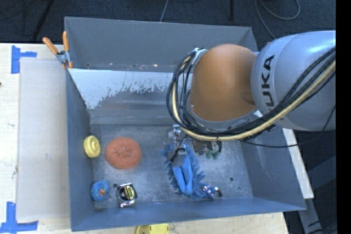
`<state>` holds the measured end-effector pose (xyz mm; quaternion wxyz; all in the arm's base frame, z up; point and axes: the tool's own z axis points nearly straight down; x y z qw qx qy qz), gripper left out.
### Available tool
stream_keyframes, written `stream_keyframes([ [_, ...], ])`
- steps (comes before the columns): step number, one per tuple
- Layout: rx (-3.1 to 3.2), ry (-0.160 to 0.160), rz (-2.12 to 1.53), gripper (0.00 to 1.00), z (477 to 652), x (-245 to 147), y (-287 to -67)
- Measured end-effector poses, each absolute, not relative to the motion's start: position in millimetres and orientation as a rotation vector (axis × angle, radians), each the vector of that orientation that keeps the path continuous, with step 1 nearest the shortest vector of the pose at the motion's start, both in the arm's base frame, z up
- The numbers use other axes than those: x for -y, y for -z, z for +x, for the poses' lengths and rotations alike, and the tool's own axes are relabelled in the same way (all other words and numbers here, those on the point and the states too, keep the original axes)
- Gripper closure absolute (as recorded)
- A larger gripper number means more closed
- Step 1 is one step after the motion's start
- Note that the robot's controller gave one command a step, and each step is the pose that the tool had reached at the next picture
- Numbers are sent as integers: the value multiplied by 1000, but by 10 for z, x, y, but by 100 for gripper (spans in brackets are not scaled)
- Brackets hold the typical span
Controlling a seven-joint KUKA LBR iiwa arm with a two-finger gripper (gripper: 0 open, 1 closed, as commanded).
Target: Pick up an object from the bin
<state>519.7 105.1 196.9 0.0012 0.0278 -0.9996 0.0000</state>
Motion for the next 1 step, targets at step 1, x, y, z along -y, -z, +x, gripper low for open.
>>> stream_keyframes([
  [1,3139,0,93,100,5331,-1095,-2373],
])
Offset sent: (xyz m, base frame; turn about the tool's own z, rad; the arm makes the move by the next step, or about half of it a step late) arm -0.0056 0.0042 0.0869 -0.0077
